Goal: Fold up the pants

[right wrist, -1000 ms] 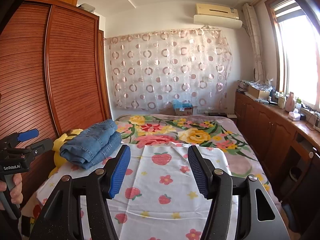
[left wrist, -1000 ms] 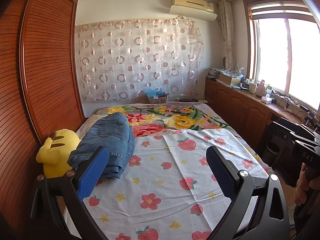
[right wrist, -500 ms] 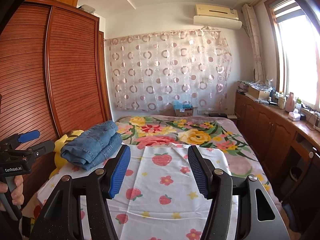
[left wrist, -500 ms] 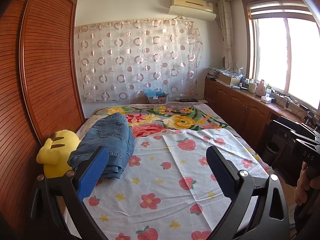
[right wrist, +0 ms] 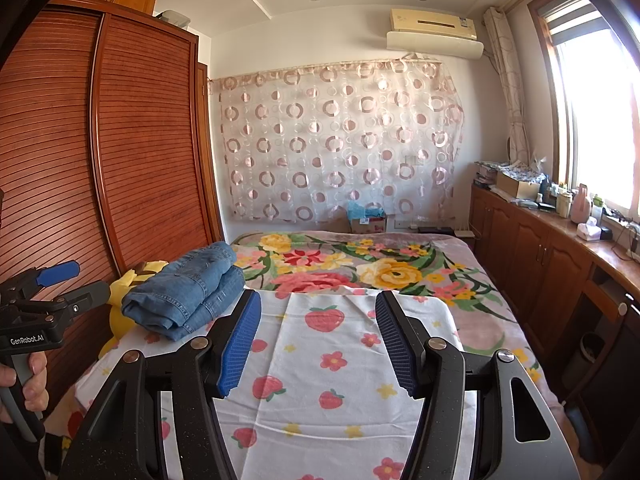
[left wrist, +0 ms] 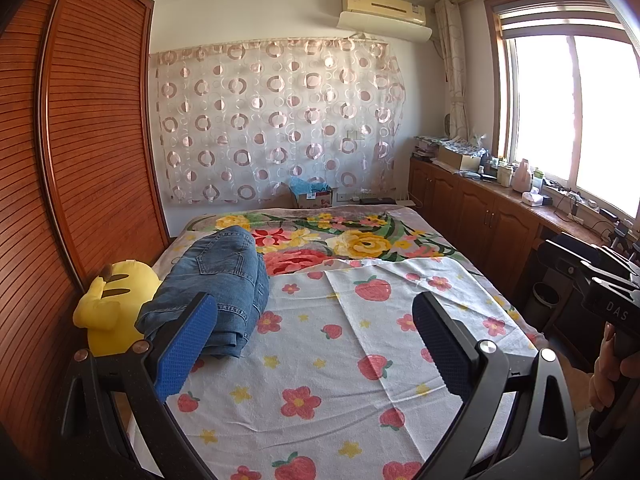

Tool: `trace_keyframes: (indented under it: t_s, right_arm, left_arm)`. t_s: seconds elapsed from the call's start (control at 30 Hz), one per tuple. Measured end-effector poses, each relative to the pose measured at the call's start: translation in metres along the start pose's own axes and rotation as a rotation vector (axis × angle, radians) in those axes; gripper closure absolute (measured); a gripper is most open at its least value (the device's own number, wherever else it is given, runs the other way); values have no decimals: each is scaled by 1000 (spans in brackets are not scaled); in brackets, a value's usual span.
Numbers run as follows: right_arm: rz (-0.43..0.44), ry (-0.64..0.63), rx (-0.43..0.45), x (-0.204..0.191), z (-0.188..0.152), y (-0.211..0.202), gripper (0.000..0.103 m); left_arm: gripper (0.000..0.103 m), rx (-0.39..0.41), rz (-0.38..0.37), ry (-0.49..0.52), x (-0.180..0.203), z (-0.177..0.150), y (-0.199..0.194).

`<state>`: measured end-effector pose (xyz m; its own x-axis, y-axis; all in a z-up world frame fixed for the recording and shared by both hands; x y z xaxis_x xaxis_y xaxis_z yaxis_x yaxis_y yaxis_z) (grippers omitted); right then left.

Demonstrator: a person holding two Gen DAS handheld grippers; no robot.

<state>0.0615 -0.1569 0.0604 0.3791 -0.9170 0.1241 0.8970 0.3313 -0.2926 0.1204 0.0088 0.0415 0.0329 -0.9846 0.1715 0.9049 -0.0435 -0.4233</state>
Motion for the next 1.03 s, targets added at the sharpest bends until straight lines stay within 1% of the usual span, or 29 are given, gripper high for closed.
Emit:
trace_keyframes:
  t_s: [1.03]
  right_arm:
    - [-3,4,0,-2,-1,1,41]
  left_arm:
    - [4,2,-1,0,1,-1,0]
Point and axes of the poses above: each gripper's, at about its wrist camera, not at the fingertips, and y roughly the way its jaws point, x to its right, z to its top, the point moved 9 cm from there along y, roughly the way its jaws point, and after that the axes turned 11 degrees about -y, right-handed, at the moved point
